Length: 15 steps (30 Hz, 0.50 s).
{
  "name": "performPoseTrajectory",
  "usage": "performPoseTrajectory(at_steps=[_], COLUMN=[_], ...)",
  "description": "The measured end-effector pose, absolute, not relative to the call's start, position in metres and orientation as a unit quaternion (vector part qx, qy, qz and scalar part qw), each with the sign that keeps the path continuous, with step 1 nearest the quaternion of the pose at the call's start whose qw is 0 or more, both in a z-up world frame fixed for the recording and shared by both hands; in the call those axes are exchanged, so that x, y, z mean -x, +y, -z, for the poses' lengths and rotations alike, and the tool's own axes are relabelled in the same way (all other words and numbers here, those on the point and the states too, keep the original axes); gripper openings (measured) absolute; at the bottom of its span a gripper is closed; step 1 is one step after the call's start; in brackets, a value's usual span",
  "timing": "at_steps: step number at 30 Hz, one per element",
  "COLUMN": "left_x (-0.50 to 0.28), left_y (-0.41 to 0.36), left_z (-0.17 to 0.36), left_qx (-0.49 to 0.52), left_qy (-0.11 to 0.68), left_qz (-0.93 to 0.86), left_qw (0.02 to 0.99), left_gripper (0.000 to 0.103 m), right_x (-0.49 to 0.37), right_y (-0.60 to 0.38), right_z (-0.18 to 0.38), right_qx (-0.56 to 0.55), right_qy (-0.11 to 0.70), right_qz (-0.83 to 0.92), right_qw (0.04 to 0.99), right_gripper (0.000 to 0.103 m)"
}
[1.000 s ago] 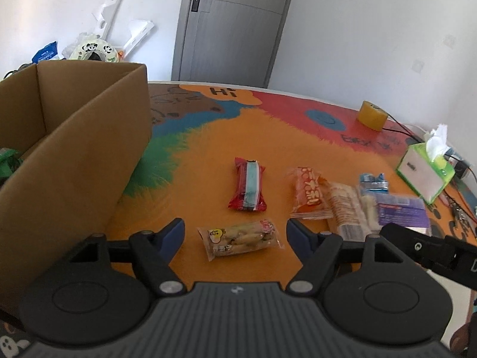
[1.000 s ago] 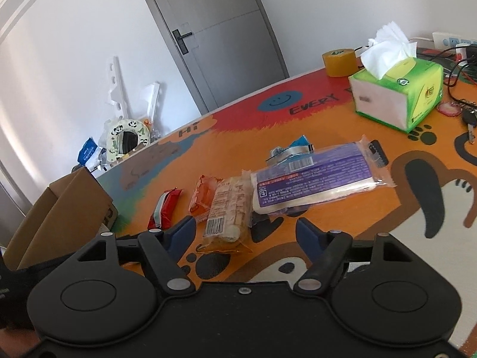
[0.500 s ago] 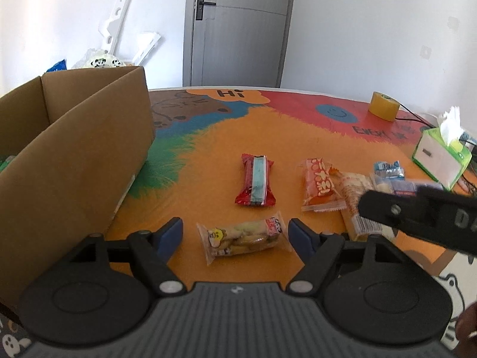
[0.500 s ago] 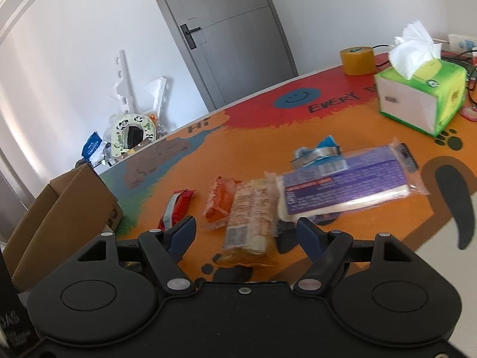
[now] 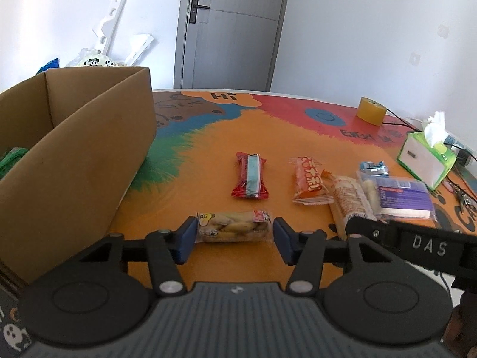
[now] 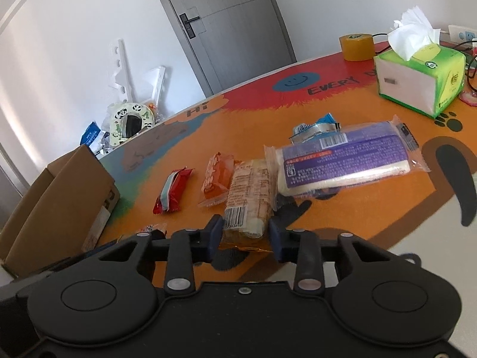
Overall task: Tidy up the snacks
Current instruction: 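Grasp the yellow-labelled bread pack with the left tool while the right tool grasps the tan bread roll bag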
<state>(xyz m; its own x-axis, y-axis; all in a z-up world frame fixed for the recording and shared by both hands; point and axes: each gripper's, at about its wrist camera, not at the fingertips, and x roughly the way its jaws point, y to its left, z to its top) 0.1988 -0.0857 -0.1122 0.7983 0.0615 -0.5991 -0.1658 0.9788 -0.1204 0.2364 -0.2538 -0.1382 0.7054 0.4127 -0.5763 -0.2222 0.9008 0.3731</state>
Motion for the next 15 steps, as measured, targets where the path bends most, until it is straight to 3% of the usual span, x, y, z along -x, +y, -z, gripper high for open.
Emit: performPoseTrajectory(at_steps=[11,13,15], left_x=[-0.178,-0.175,-0.174], left_y=[-0.09,-0.089,-0.088], left_z=[0.101,0.1,0.1], left_qx=[0.091,0.092,0.095], left_qy=[0.295,0.293,0.293], left_qz=[-0.046,-0.044,-0.042], left_qw=[0.95,0.951,0.95], left_gripper=[0.054,0.054,0.054], right_x=[-0.21,-0.206,-0.205], right_y=[-0.268,-0.268,-0.266], right_z=[0.13,0.127,0.124], right_qx=[-0.129,-0.123,-0.113], right_qy=[0.337,0.337,0.329], right_qz=[-0.162,-0.159,-0.155], right_qw=[0.918,0.92,0.925], right_gripper=[0.028,0.03,0.041])
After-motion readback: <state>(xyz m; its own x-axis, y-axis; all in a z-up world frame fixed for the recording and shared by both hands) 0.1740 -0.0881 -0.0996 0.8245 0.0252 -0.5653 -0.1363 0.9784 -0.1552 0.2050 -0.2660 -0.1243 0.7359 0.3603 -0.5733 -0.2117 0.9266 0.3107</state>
